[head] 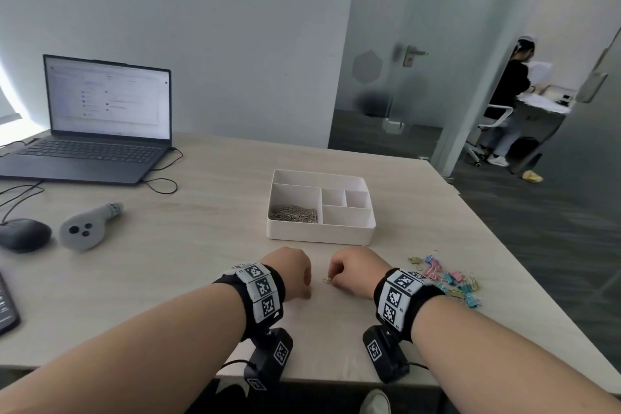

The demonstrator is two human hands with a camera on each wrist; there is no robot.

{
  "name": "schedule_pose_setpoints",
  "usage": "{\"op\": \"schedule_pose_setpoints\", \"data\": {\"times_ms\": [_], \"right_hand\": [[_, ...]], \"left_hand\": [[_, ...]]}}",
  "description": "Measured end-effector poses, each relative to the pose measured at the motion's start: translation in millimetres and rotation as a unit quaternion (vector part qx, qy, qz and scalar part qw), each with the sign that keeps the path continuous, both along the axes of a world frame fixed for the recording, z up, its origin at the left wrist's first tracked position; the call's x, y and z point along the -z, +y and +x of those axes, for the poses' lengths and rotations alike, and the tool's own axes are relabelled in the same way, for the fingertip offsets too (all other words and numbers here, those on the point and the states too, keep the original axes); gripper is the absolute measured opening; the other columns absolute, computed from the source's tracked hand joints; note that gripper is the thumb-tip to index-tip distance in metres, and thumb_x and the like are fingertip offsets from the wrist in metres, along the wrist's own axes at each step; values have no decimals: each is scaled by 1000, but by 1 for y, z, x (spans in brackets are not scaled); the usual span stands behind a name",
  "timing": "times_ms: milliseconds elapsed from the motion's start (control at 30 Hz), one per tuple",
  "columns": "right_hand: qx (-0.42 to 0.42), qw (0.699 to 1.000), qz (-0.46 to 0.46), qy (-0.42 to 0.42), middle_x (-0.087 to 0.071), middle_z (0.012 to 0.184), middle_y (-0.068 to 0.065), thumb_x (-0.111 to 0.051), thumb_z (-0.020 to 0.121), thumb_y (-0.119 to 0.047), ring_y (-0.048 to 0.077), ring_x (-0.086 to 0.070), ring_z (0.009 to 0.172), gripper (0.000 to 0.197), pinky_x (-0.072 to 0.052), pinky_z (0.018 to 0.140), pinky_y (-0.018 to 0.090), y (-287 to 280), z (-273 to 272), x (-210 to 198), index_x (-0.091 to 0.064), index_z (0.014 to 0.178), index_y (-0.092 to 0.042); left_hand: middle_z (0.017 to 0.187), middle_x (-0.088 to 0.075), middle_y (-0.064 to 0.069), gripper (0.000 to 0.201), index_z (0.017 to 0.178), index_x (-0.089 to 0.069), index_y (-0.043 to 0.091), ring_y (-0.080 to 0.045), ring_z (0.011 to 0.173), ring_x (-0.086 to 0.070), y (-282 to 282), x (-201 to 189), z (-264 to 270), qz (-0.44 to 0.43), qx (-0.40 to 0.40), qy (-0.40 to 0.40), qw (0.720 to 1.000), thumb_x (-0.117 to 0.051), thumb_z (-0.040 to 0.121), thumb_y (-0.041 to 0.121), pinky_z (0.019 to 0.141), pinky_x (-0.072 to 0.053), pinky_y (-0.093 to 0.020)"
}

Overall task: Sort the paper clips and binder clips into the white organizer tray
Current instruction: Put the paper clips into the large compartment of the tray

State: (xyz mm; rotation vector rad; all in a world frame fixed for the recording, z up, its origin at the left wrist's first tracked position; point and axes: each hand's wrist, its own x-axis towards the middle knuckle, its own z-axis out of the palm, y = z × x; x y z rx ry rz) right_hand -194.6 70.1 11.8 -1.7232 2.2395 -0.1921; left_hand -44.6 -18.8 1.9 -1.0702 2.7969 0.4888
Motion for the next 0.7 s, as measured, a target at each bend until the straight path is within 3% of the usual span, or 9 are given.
{"op": "schedule_pose_setpoints", "data": {"times_ms": [100, 200, 267, 333, 433, 533, 600, 700], "right_hand": [[25, 999, -24, -21, -71, 109, -1, -67, 86, -19, 15, -65, 97, 15, -49, 83, 22, 2, -6, -2, -75, 99, -19], [41, 999, -1, -28, -66, 98, -5, -73, 84, -28, 7, -56, 66, 18, -43, 58, 19, 3, -7, -5, -72, 99, -17], [34, 999, 27, -15, -64, 91, -5, -74, 83, -33, 3, -49, 56, 21, -37, 50, 18, 1, -5, -7, -71, 97, -17], [34, 998, 46, -2, -68, 88, -3, -73, 83, -30, 7, -53, 56, 18, -37, 48, 18, -1, 0, -7, -73, 95, -16], [39, 997, 64, 16, -70, 85, -2, -68, 82, -22, 14, -59, 69, 11, -39, 50, 18, -6, 7, -7, -75, 90, -17], [42, 995, 88, 8, -73, 87, 1, -70, 80, -21, 15, -61, 75, 10, -43, 60, 20, -12, 7, -6, -76, 88, -18], [44, 993, 107, -13, -71, 84, 0, -72, 80, -20, 15, -61, 74, 14, -43, 56, 20, -14, 5, -6, -77, 92, -15], [48, 990, 131, -33, -67, 76, -1, -72, 79, -21, 14, -58, 66, 16, -44, 58, 22, -15, 5, -6, -77, 92, -14]], "left_hand": [[103, -73, 0, 18, 99, -76, 20, -19, 86, -66, -1, -6, 1, 12, -8, -6, 1000, -70, 83, 27, 75, -51, -23], [99, -75, -1, 18, 100, -76, 19, -16, 68, -60, -2, -11, 0, 25, -18, -23, 999, -71, 83, 24, 67, -51, -23], [97, -77, -2, 20, 99, -76, 18, -15, 64, -60, -3, -13, -1, 30, -21, -34, 999, -73, 81, 23, 64, -50, -23], [95, -77, -3, 21, 99, -77, 15, -19, 71, -67, -4, -14, -1, 40, -24, -44, 998, -74, 80, 23, 64, -52, -24], [94, -78, -5, 22, 96, -78, 9, -24, 81, -71, -6, -16, -1, 64, -35, -62, 995, -74, 79, 21, 68, -56, -29], [81, -71, -5, 21, 92, -78, 3, -23, 64, -63, -8, -16, -1, 86, -41, -70, 993, -72, 78, 18, 66, -57, -31], [77, -68, -6, 22, 91, -78, 1, -19, 54, -58, -9, -16, -2, 94, -45, -72, 992, -71, 77, 17, 64, -57, -29], [77, -66, -5, 26, 96, -77, 2, -16, 47, -54, -9, -15, -4, 86, -44, -77, 992, -72, 78, 21, 50, -48, -22]]}}
